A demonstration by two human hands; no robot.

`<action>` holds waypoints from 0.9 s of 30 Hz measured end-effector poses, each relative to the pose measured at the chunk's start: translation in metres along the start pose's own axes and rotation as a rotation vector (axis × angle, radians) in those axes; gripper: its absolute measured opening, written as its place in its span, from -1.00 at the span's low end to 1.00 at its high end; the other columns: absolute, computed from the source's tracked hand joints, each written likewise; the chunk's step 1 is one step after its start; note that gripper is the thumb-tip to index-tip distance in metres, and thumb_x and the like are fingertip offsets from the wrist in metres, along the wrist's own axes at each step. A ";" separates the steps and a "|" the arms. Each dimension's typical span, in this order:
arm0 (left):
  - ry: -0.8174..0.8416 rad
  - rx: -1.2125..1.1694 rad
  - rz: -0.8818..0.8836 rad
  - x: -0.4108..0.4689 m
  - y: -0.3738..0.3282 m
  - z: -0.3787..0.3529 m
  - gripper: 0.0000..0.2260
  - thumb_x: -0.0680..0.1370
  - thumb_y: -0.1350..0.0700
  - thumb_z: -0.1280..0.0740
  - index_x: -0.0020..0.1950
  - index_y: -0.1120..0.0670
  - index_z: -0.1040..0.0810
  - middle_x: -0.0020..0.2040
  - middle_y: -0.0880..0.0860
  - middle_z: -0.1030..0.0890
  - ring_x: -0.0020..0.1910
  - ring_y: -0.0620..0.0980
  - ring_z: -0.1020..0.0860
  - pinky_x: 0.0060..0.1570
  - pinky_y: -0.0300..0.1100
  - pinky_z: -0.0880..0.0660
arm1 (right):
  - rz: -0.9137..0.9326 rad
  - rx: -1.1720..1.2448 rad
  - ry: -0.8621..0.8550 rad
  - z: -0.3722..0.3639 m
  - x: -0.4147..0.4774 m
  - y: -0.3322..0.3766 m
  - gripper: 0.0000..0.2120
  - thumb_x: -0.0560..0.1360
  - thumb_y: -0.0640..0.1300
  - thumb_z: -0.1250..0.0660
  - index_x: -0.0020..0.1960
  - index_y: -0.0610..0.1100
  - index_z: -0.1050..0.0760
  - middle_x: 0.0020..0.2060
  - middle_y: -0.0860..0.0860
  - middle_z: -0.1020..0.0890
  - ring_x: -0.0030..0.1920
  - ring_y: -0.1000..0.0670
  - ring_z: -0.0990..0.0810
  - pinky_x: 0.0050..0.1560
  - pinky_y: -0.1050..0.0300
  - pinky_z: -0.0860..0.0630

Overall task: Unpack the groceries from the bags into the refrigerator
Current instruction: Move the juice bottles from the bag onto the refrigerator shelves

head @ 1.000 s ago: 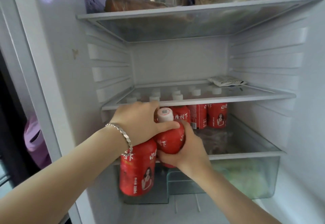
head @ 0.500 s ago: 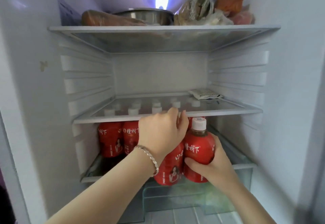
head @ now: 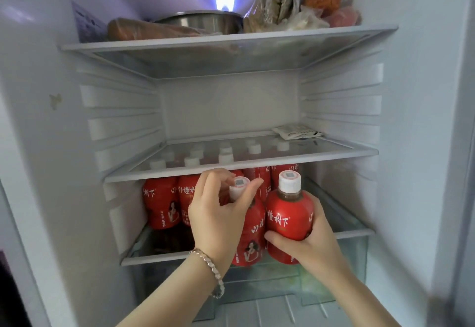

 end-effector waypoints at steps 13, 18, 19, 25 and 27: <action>0.206 0.008 -0.037 -0.054 0.007 -0.006 -0.40 0.32 0.01 -0.37 0.28 0.01 -0.20 0.19 0.05 -0.26 0.30 -0.20 -0.24 0.28 -0.49 -0.20 | -0.025 0.037 -0.115 0.003 -0.002 -0.001 -0.33 0.22 -0.05 -0.59 0.18 0.25 -0.30 0.02 0.24 -0.55 -0.09 0.40 -0.55 -0.18 0.55 -0.45; 0.289 -0.123 0.205 -0.050 0.015 -0.023 -0.44 0.35 0.02 -0.49 0.19 -0.27 -0.25 0.23 -0.11 -0.31 0.22 -0.39 -0.31 0.16 -0.55 -0.31 | -0.018 0.022 -0.248 0.016 -0.001 -0.003 -0.33 0.25 -0.06 -0.57 0.22 0.18 -0.31 0.03 0.25 -0.54 -0.04 0.30 -0.57 -0.14 0.44 -0.47; 0.320 -0.125 0.269 -0.048 0.017 -0.031 -0.42 0.37 0.05 -0.51 0.22 -0.25 -0.26 0.23 -0.11 -0.32 0.19 -0.41 -0.33 0.12 -0.58 -0.33 | -0.020 0.020 -0.279 0.019 0.000 -0.003 -0.34 0.26 -0.06 -0.57 0.22 0.18 -0.30 0.02 0.27 -0.53 -0.03 0.29 -0.55 -0.14 0.42 -0.45; 0.611 0.002 0.366 -0.038 0.024 -0.078 -0.38 0.54 -0.11 -0.23 0.51 0.00 -0.03 0.46 0.03 -0.10 0.36 -0.10 -0.27 0.21 -0.47 -0.30 | -0.109 -0.187 -0.359 0.028 0.012 -0.005 -0.31 0.33 0.02 -0.51 0.35 0.05 -0.24 0.11 0.02 -0.44 0.10 0.02 -0.47 0.05 0.28 -0.46; 0.605 0.394 0.226 -0.034 0.031 -0.080 -0.34 0.55 -0.27 0.03 0.49 0.15 -0.14 0.43 0.18 -0.24 0.41 0.10 -0.29 0.32 -0.10 -0.34 | -0.254 -0.341 -0.356 0.028 0.022 -0.013 -0.19 0.36 0.11 -0.46 0.45 -0.11 -0.14 0.25 -0.19 -0.32 0.27 -0.19 -0.32 0.25 -0.05 -0.36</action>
Point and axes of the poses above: each hand's wrist, its own x-axis towards the middle knuckle, its own z-axis out of the back of the hand, y = z × x, the point moved 5 cm from there along x, towards the middle knuckle
